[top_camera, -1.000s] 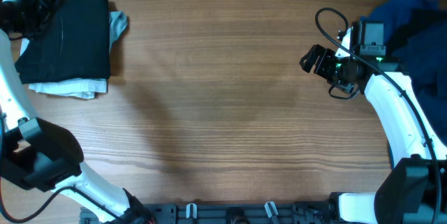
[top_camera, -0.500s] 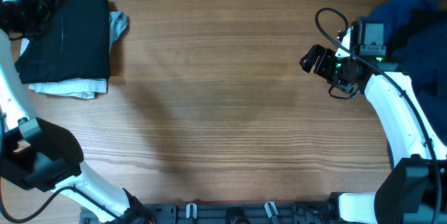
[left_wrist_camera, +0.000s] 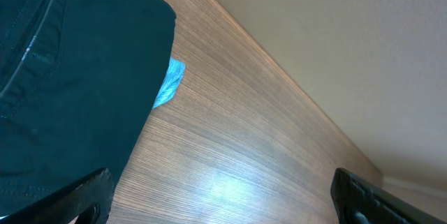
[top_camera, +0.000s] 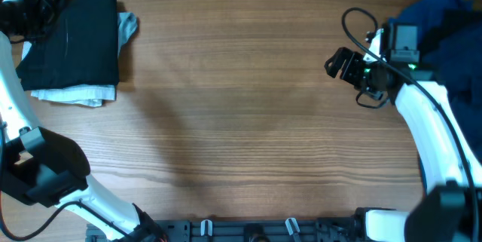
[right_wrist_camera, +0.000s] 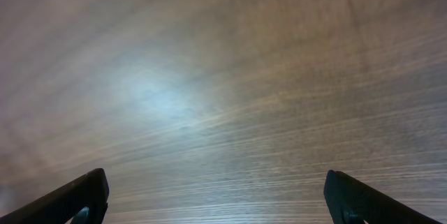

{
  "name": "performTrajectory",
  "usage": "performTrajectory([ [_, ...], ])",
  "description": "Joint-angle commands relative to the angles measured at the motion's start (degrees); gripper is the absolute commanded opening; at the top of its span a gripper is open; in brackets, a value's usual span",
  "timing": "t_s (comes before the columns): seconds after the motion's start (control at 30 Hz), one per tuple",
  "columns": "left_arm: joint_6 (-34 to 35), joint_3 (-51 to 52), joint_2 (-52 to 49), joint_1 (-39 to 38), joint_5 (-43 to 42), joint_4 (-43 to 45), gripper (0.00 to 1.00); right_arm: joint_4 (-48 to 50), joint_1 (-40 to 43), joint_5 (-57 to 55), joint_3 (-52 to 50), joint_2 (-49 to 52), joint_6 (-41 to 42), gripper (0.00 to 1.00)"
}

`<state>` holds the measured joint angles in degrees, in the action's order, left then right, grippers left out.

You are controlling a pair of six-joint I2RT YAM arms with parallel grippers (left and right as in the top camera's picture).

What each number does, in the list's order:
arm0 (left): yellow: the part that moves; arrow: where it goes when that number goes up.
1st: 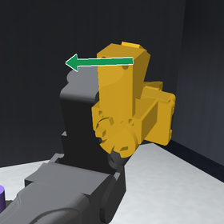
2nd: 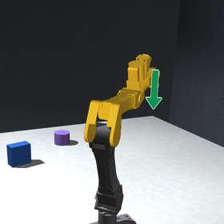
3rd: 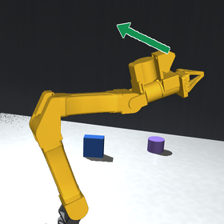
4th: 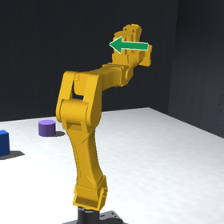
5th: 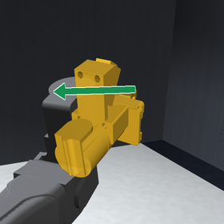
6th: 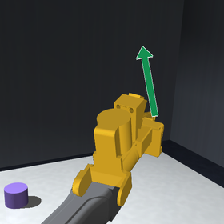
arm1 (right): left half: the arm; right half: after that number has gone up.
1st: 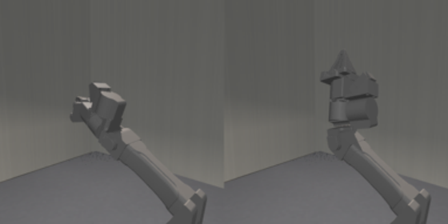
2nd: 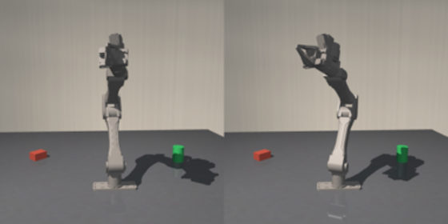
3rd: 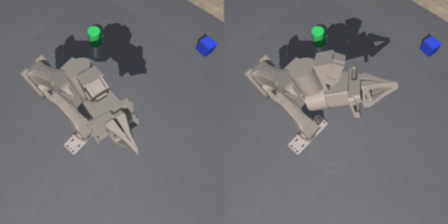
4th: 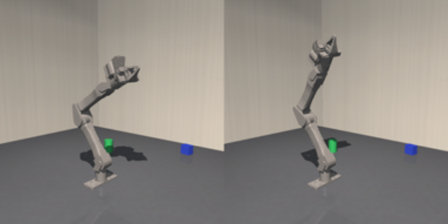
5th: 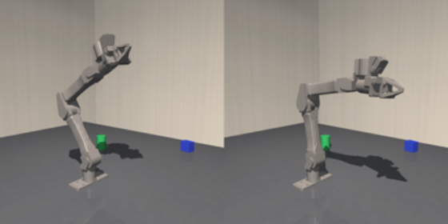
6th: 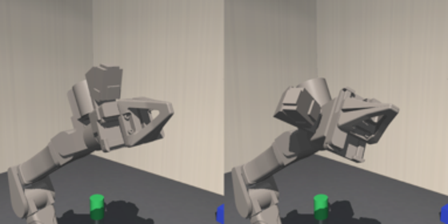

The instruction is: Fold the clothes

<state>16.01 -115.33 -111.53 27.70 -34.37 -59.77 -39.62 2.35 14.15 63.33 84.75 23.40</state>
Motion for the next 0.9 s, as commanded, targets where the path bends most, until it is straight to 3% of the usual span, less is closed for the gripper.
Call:
performTrajectory([
  [0.0,0.1,0.3,0.0,-0.1,0.4,0.0,1.00,0.0,0.1,0.7,0.1,-12.6,0.7,1.00],
  [0.27,0.1,0.3,0.0,-0.1,0.4,0.0,1.00,-0.7,0.0,0.0,-0.1,-39.4,0.6,1.00],
  [0.53,0.1,0.3,0.0,-0.1,0.4,0.0,1.00,-8.5,-6.3,-8.4,-1.7,-56.8,0.6,1.00],
  [0.73,0.1,0.3,0.0,-0.1,0.4,0.0,1.00,-4.6,-7.6,-8.5,-14.6,-69.3,0.8,1.00],
  [0.87,0.1,0.3,0.0,-0.1,0.4,0.0,1.00,7.1,-7.6,-8.8,-25.7,-74.5,0.7,1.00],
])
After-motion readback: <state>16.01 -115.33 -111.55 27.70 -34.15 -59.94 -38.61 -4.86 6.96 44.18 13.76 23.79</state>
